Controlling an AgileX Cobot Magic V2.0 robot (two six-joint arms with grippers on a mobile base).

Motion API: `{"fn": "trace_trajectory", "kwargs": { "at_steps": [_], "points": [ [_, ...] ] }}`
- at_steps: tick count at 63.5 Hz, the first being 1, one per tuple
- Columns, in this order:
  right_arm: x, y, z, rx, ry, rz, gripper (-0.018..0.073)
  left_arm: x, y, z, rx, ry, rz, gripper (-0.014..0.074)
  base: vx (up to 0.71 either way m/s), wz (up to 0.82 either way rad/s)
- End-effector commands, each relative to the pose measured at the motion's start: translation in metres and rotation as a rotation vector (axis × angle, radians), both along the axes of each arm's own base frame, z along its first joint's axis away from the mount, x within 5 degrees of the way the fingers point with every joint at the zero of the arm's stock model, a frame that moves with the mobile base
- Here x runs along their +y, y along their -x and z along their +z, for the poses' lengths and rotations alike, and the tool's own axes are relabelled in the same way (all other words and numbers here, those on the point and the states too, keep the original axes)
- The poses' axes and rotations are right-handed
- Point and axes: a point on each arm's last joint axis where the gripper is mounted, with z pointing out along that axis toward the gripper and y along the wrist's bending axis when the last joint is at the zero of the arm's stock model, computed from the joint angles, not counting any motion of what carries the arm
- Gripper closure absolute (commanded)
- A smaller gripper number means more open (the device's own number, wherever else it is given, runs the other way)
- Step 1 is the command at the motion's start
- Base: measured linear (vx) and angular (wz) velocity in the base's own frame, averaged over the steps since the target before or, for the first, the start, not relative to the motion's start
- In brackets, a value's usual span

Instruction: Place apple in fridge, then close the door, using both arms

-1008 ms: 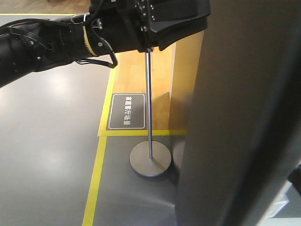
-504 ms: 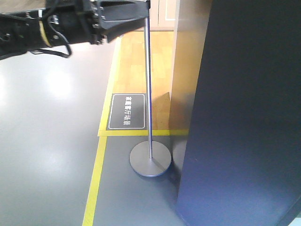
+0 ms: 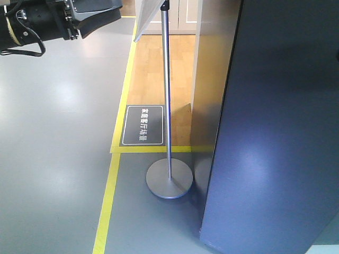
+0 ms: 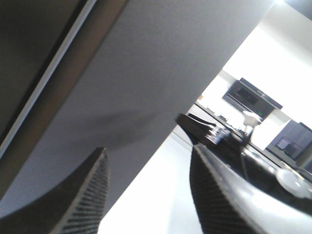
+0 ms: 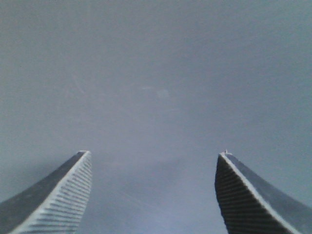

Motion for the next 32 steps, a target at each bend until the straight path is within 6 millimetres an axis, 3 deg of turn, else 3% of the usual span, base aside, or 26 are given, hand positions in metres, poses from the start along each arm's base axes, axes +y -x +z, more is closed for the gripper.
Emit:
{"fn": "trace_trajectory", "kwargs": {
  "at_steps": [1,32],
  "points": [
    [-0.006,-0.013,0.017,-0.062,0.014,-0.062,0.0053,0.004,0.014,0.033,-0.075,0.077,0.009,0.0223,0.0,0.0],
    [-0.012,-0.086,-0.001,-0.009,-0.045,-0.091,0.0053,0.004,0.014,0.033,-0.075,0.077,0.009,0.0223,0.0,0.0]
  ]
}}
